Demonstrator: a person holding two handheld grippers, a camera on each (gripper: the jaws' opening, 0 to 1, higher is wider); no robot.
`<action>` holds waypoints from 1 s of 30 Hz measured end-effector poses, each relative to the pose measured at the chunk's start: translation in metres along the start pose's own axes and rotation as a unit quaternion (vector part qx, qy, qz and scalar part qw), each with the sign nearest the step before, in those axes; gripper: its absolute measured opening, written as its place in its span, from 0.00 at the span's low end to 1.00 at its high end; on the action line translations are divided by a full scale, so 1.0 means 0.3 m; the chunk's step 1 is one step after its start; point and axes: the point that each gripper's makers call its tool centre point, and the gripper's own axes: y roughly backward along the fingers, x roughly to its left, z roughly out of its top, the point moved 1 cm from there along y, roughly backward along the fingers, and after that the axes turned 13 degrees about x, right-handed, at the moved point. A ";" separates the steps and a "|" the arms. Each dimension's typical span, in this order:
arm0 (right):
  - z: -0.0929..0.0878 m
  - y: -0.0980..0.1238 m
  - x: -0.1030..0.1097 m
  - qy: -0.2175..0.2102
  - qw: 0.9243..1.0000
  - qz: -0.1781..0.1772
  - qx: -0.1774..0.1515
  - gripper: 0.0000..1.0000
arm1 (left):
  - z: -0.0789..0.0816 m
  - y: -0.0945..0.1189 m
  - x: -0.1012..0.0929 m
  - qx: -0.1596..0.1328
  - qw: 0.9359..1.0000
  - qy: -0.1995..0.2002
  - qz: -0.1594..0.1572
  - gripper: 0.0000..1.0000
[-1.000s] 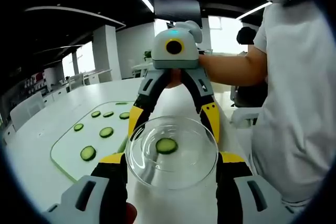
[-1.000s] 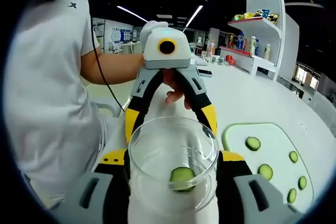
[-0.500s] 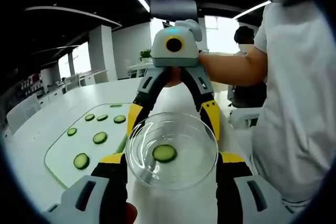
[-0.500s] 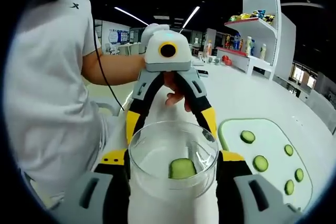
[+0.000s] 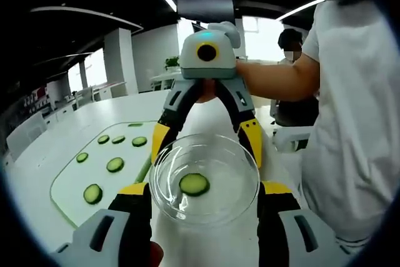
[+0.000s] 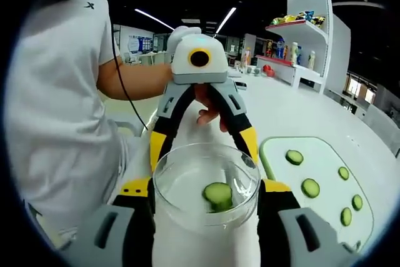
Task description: Open the petri dish lid, add cucumber slices into the petri dish, and close the lid
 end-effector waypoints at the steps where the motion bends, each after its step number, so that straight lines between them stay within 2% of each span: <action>1: -0.001 0.001 0.000 0.000 1.000 0.000 0.000 0.65 | 0.002 -0.002 -0.001 -0.001 1.000 0.000 -0.001 0.67; 9: -0.011 0.015 0.004 -0.002 1.000 -0.004 0.004 0.65 | 0.017 -0.015 -0.008 -0.004 1.000 -0.003 -0.003 0.67; 16: -0.022 0.011 0.007 -0.005 1.000 -0.003 0.004 0.65 | 0.009 -0.023 -0.011 0.002 1.000 -0.002 -0.005 0.67; 30: -0.042 0.013 0.003 -0.011 1.000 -0.002 -0.015 0.66 | 0.008 -0.028 -0.007 0.006 1.000 -0.003 -0.004 0.67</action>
